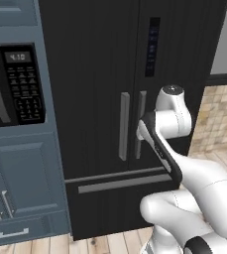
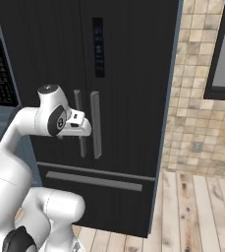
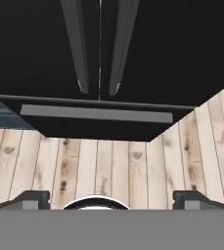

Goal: Retrieve the butter from the fridge and place it on a plate on the dining table. Then retrieve the butter knife by the fridge and place it near the plate.

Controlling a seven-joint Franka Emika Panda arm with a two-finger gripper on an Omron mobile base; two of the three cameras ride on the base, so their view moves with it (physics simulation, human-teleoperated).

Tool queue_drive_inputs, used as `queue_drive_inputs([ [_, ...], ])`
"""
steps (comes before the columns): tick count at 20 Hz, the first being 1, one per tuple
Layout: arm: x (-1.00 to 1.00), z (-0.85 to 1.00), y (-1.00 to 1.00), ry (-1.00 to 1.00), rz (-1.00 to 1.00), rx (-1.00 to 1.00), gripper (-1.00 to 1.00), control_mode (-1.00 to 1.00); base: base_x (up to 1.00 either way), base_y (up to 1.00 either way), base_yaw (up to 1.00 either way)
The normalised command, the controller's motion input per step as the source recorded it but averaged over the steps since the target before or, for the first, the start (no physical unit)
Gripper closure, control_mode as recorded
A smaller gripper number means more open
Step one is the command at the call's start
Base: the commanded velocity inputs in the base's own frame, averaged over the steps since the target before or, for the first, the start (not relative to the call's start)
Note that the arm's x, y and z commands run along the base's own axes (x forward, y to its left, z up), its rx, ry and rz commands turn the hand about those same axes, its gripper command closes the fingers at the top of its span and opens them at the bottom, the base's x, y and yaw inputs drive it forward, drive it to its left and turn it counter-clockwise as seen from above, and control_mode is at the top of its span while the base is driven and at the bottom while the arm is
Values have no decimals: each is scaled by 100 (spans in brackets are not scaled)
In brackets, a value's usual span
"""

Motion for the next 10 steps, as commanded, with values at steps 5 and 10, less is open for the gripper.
queue_drive_inputs([
  [5, 55, -38, -54, -8, 12, 23, -100, -100, 0, 0, 0],
  [10, 68, -36, -38, -9, 25, 28, -100, -100, 0, 0, 0],
])
